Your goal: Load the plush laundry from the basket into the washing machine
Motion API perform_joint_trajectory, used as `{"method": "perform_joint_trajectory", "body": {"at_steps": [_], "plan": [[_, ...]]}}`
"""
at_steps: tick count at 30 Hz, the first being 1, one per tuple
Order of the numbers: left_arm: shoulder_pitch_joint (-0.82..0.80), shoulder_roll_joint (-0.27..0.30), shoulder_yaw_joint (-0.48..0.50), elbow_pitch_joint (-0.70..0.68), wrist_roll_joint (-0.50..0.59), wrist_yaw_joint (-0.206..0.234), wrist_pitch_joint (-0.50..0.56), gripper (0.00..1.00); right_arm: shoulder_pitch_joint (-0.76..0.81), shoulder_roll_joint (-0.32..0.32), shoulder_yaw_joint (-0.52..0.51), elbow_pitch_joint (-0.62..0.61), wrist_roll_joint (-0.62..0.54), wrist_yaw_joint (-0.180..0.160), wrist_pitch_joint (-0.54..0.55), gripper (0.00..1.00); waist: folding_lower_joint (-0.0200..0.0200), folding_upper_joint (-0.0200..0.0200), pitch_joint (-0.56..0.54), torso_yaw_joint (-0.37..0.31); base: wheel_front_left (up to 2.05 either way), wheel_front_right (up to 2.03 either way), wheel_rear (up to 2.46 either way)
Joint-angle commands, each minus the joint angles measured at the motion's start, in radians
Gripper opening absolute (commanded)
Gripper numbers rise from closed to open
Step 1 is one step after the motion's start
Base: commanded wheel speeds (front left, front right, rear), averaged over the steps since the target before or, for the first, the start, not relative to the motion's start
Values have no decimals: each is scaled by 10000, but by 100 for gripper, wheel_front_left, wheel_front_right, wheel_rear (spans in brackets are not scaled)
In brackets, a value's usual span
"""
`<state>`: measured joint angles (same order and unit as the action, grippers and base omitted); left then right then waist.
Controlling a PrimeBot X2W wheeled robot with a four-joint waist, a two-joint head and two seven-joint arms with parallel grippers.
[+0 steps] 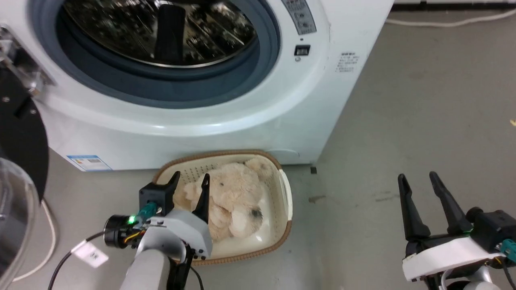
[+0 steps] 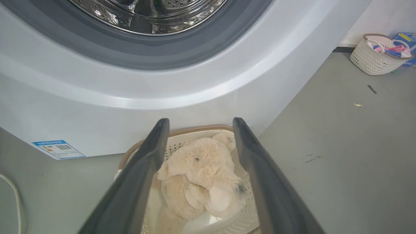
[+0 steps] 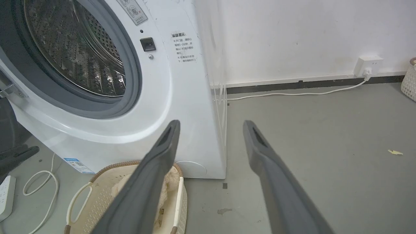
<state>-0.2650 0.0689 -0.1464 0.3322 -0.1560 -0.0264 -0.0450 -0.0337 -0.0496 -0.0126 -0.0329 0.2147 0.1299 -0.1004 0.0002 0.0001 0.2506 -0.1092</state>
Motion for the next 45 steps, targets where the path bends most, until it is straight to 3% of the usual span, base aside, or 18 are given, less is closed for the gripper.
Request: {"method": "perform_joint_trajectory", "body": {"at_steps": [1,12,29,45], "plan": [[-429,47,-142,391,-122,-50,81,100,-215,-3,-47,-116,230,4,-125,100,-2,-1,379,-163,0,0,0],[-1633,11,-495,2017,-461,213,915,100,-314,-3,-120,-296,850,5,-334,100,-2,-1,1453,-487,0,0,0],[-3407,309,-1334,4517,-682,1296,2390,100,-564,-4,-61,-625,1951,6,-689,100,-2,-1,3176,-1093,0,0,0],[-4904,748,-2077,6074,-1018,1934,2590,100,-741,-5,8,-979,2897,7,-1023,100,-2,-1,4774,-1334,0,0,0]]}}
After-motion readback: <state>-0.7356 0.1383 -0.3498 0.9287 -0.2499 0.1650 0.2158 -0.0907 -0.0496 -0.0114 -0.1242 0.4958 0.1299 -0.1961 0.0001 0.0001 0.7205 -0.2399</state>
